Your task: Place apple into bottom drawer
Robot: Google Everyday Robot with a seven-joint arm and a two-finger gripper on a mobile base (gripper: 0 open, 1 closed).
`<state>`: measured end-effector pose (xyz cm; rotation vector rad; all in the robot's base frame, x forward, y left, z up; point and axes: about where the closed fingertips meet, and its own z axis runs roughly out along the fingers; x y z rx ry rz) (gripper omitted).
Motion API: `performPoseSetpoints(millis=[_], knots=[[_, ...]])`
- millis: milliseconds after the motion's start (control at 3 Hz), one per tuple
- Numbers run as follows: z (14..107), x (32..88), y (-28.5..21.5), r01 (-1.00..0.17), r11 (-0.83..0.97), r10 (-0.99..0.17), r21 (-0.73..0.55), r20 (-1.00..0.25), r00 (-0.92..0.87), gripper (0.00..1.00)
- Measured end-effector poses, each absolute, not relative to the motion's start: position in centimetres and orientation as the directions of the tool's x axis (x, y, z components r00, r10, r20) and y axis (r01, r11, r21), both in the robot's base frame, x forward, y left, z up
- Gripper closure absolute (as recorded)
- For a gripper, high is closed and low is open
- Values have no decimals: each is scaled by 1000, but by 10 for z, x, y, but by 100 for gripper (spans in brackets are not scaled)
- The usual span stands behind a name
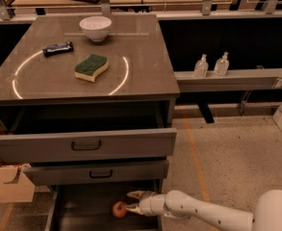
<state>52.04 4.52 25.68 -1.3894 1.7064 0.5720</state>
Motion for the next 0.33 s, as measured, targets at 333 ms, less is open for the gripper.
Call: performPoseSetpoints(millis=[333], knots=[[260, 518, 50, -950, 269, -563, -160, -826, -21, 82]])
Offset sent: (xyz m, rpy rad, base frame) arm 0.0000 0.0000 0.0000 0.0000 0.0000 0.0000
